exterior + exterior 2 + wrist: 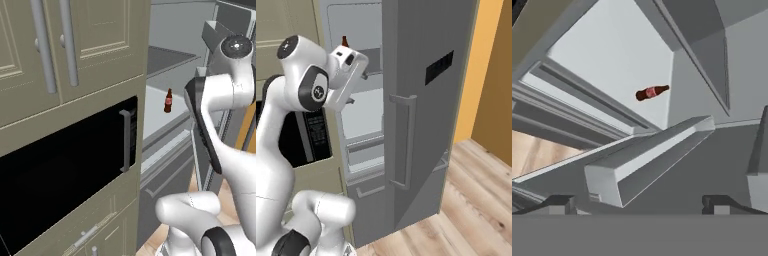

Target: Open the fridge, grab two sodas, and place both sodas inside the bowl with ice on the dining counter.

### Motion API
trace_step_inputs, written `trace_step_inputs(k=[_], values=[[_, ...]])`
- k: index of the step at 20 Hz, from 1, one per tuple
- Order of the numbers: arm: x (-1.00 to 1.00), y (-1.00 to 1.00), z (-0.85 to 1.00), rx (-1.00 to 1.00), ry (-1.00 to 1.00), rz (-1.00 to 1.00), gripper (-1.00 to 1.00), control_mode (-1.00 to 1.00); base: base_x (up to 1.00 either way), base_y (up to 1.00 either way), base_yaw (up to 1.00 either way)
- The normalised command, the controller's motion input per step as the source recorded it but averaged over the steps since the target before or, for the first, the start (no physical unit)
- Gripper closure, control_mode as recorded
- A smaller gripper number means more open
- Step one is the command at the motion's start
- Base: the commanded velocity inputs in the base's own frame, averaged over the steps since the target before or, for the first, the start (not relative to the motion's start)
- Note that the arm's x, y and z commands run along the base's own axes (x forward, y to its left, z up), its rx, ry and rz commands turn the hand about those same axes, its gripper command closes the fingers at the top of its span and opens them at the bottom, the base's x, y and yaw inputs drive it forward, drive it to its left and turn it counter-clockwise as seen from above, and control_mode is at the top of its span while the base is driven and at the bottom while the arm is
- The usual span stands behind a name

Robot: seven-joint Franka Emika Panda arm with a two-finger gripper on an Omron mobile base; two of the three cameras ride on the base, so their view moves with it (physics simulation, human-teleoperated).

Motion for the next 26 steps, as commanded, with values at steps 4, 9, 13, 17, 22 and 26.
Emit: trace_step_inputs(k=[4,9,13,17,22,26], values=[[0.35,-0.16,-0.26,-0.03,0.05,-0.1,-1.0,-1.0,0.0,0.0,0.0],[0.19,-0.44,-0.29,-0.02,0.0,-0.11,-1.0,-1.0,0.0,0.0,0.0],[0.0,-0.59,-0.28,-0.01,0.0,-0.1,-1.0,-1.0,0.0,0.0,0.0],[-0.03,-0.69,-0.18,0.0,-0.01,-0.1,-1.0,-1.0,0.0,0.0,0.0],[-0.12,-0.85,-0.12,0.0,-0.02,-0.07,-1.0,-1.0,0.0,0.0,0.0],[-0.15,-0.98,-0.07,0.01,-0.03,-0.05,-1.0,-1.0,0.0,0.0,0.0]])
